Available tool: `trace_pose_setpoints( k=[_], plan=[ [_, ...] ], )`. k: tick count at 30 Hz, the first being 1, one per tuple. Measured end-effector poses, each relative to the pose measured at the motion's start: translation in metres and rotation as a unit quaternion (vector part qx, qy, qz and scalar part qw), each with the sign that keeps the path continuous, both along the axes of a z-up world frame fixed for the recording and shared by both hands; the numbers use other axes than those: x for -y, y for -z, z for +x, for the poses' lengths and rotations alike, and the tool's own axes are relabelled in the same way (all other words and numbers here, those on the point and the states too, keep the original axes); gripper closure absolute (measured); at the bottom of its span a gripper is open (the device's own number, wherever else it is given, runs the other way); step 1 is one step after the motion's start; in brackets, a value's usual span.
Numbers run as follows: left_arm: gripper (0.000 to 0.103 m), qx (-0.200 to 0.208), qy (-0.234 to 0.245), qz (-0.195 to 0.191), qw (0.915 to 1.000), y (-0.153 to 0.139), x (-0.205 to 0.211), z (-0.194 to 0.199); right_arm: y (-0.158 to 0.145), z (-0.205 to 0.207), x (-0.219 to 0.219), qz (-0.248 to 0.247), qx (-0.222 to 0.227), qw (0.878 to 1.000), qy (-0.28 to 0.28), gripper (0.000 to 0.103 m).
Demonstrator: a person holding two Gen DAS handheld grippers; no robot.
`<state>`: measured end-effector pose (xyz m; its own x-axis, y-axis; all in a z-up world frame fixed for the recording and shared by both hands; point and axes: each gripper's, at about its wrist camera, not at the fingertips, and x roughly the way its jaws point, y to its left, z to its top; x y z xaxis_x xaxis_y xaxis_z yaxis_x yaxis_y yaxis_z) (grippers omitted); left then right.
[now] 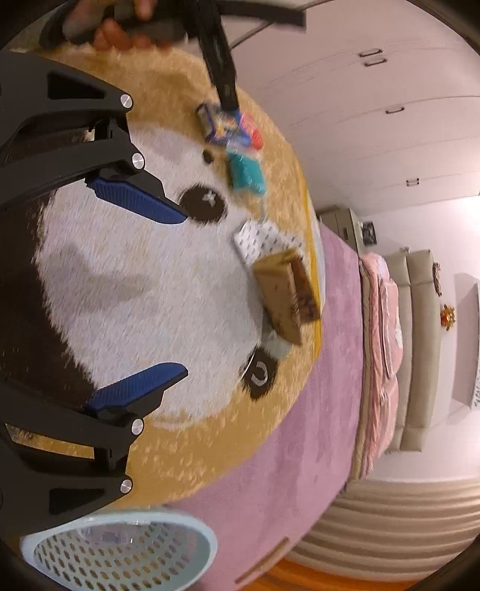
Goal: Collect trash
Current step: 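Grasp the tiger-print card box with the left tool while the right tool grasps the cardboard piece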
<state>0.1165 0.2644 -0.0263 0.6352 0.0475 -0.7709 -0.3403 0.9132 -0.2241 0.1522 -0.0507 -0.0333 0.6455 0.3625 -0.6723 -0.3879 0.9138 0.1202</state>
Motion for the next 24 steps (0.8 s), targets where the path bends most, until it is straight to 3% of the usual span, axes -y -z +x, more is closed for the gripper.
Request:
trace_pose_setpoints(
  k=[3, 8, 15, 21, 24],
  plan=[
    [0.02, -0.007, -0.014, -0.015, 0.9998, 0.009, -0.002, 0.018, -0.013, 0.013, -0.003, 0.002, 0.006, 1.0, -0.001, 0.029],
    [0.02, 0.006, -0.018, 0.01, 0.9998, 0.013, 0.005, 0.027, -0.021, 0.042, -0.009, 0.018, -0.007, 1.0, 0.019, 0.029],
    [0.02, 0.001, 0.0, 0.064, 0.998, 0.013, 0.025, 0.029, -0.015, 0.085, -0.028, 0.04, -0.043, 0.995, 0.086, 0.029],
    [0.025, -0.003, 0.01, 0.078, 0.9969, 0.014, 0.031, 0.03, -0.001, 0.115, -0.039, 0.033, -0.08, 0.988, 0.13, 0.03],
    [0.025, -0.001, 0.01, 0.072, 0.9974, 0.014, 0.03, 0.027, 0.01, 0.125, -0.041, 0.031, -0.102, 0.985, 0.138, 0.041]
  ],
)
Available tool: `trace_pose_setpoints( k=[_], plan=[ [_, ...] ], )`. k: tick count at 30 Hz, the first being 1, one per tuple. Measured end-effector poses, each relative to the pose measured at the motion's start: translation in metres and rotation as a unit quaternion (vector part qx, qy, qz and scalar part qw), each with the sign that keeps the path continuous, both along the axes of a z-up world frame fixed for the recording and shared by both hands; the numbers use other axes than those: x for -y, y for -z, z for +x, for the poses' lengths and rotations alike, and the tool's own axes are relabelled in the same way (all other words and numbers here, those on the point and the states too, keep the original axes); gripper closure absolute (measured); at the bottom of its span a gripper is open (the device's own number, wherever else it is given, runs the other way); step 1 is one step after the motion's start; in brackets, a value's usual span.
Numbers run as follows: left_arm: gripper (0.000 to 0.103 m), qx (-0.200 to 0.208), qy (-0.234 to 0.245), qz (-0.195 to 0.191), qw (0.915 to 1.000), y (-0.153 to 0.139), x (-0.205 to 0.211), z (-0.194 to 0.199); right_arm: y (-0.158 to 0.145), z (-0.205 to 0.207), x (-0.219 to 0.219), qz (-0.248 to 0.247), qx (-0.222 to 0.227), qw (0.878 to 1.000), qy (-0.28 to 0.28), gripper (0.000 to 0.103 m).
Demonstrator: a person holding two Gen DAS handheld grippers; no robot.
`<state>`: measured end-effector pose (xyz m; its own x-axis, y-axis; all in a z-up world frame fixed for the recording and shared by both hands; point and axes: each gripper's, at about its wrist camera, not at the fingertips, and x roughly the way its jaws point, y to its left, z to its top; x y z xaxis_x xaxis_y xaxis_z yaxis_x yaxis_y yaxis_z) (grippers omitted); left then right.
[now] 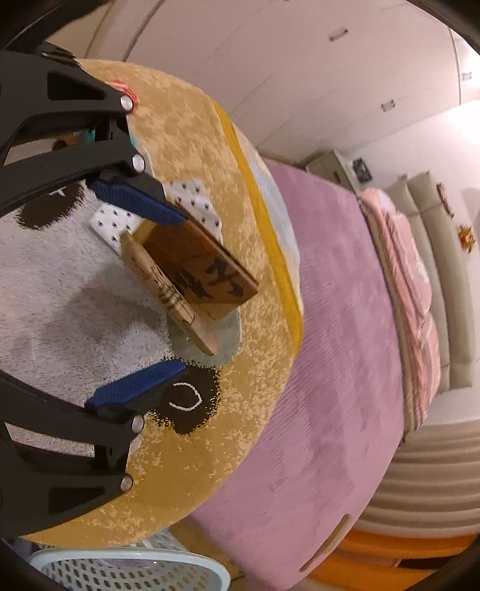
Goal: Collect trash
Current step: 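Grasp the tiger-print card box with the left tool while the right tool grasps the cardboard piece, then carry box and cardboard over the basket and open both tools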
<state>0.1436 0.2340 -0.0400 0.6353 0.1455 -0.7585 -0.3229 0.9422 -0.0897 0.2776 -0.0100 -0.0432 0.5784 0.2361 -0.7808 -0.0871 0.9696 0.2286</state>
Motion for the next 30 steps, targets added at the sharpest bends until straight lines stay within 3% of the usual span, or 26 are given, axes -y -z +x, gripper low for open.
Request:
trace_pose_setpoints(
  k=[2, 4, 10, 23, 30],
  plan=[
    [0.025, 0.0, 0.0, 0.0, 1.0, 0.0, -0.001, 0.0, 0.007, 0.003, 0.0, 0.002, -0.016, 1.0, -0.002, 0.051],
    [0.026, -0.001, -0.001, 0.001, 1.0, 0.001, -0.001, -0.001, 0.013, 0.004, 0.0, 0.001, -0.027, 1.0, -0.009, 0.069],
    [0.035, 0.001, -0.006, -0.003, 1.0, -0.001, -0.006, -0.005, 0.014, -0.014, 0.007, 0.003, -0.02, 0.999, -0.035, 0.097],
    [0.04, 0.043, 0.043, -0.053, 0.9967, -0.021, 0.012, -0.06, -0.004, -0.078, 0.06, 0.006, 0.029, 0.999, -0.044, 0.099],
    [0.04, 0.064, 0.096, -0.049, 0.9921, -0.045, 0.063, -0.062, -0.028, -0.105, 0.112, -0.009, 0.068, 0.998, -0.008, 0.099]
  ],
)
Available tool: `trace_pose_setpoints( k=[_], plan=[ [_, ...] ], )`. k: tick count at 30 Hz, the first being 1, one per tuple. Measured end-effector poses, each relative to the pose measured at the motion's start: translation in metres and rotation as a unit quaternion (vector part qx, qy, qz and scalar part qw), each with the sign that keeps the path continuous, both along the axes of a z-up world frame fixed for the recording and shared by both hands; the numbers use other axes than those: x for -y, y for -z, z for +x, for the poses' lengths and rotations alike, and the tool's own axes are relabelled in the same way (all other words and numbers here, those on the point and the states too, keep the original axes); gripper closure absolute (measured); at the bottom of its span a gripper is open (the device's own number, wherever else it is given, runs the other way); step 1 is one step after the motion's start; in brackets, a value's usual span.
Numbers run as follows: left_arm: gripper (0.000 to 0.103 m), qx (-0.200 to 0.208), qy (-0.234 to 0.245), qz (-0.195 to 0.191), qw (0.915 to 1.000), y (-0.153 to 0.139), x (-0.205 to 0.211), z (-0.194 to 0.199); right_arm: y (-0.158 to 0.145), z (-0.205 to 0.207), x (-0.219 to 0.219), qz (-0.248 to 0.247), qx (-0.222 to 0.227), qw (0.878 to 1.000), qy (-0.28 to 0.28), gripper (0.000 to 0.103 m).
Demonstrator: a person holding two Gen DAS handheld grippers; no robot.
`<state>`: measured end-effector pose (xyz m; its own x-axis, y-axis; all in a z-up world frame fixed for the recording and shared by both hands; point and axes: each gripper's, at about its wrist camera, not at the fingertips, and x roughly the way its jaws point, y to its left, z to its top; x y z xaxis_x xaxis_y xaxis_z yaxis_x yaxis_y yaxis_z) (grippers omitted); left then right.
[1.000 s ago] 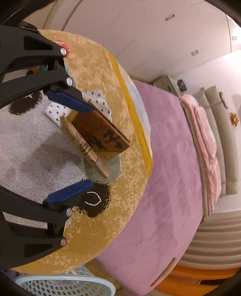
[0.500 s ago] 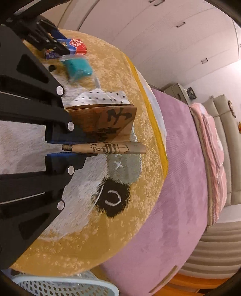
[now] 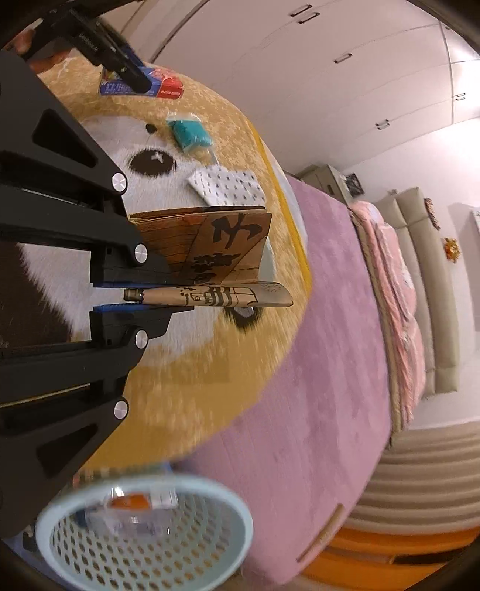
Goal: Collect trash
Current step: 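Carry box and cardboard over the basket and open both tools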
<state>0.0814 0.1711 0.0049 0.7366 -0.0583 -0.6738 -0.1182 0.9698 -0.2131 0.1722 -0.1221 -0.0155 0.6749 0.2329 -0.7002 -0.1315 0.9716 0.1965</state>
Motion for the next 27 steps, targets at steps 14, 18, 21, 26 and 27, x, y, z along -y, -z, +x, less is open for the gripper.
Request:
trace_pose_setpoints(
  k=[14, 18, 21, 26, 27],
  plan=[
    [0.04, 0.031, 0.158, 0.01, 0.987, -0.033, 0.158, 0.032, -0.026, -0.041, 0.152, -0.016, 0.044, 0.989, 0.142, 0.099],
    [0.04, 0.025, 0.202, 0.0, 0.9792, -0.032, 0.204, 0.039, -0.012, -0.044, 0.199, 0.0, 0.021, 0.982, 0.187, 0.099],
    [0.04, 0.013, 0.231, -0.009, 0.9728, -0.027, 0.238, 0.046, -0.002, -0.045, 0.227, 0.01, 0.003, 0.977, 0.214, 0.099],
    [0.04, -0.003, 0.276, -0.015, 0.961, -0.015, 0.295, 0.057, 0.009, -0.049, 0.26, 0.019, -0.012, 0.97, 0.243, 0.098],
    [0.04, -0.005, 0.281, -0.015, 0.9595, -0.014, 0.301, 0.059, 0.01, -0.05, 0.268, 0.023, -0.014, 0.968, 0.25, 0.098]
  ],
)
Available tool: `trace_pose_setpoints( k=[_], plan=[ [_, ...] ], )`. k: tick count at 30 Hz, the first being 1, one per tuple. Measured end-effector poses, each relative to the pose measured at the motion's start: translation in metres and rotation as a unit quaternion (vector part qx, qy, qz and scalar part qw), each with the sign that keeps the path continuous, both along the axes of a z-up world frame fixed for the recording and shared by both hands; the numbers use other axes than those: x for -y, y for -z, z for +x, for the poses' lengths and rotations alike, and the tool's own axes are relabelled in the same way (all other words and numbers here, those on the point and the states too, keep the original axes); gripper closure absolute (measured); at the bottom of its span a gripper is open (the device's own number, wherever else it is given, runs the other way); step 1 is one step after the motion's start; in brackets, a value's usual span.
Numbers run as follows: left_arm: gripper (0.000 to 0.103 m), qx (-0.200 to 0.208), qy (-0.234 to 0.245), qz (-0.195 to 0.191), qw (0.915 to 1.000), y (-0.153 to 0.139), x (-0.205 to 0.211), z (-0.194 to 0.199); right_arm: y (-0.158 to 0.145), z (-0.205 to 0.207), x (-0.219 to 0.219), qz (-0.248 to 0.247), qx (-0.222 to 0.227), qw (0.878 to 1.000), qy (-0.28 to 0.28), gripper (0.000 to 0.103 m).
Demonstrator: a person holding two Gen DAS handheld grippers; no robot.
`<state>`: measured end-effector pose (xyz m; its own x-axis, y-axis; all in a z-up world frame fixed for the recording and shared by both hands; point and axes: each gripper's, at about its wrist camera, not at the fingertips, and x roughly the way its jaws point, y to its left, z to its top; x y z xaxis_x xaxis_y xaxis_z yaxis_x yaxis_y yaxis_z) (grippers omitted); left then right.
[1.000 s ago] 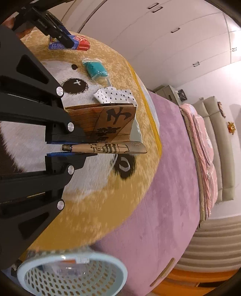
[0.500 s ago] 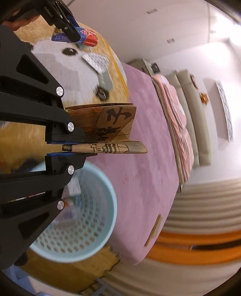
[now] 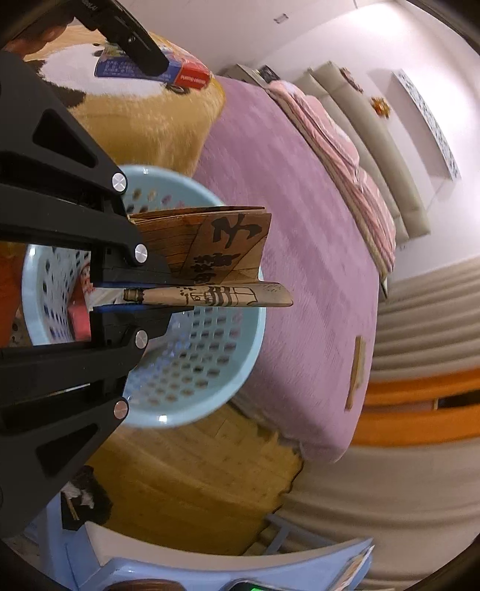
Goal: Collect trash
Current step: 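Carry box and cardboard over the basket and open both tools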
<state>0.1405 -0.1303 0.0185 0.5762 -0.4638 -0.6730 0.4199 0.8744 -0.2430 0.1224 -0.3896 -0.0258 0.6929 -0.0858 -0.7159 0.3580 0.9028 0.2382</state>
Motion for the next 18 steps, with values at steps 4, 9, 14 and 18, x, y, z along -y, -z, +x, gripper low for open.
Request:
trace_pose_setpoints(
  k=[4, 9, 14, 18],
  plan=[
    [0.04, -0.006, 0.021, 0.01, 0.9997, 0.013, 0.035, 0.004, 0.006, -0.001, 0.018, 0.006, -0.007, 1.0, 0.012, 0.098],
    [0.039, -0.013, 0.03, 0.018, 0.9993, 0.022, 0.054, 0.006, 0.019, 0.003, 0.03, 0.015, -0.027, 0.999, 0.015, 0.098],
    [0.029, -0.012, 0.024, 0.01, 0.9996, 0.024, 0.053, 0.011, 0.032, 0.012, 0.032, 0.028, -0.042, 0.999, 0.001, 0.095],
    [0.02, -0.013, 0.015, -0.002, 0.9998, 0.026, 0.044, 0.01, 0.039, 0.014, 0.032, 0.036, -0.044, 0.998, -0.015, 0.057]
  ],
)
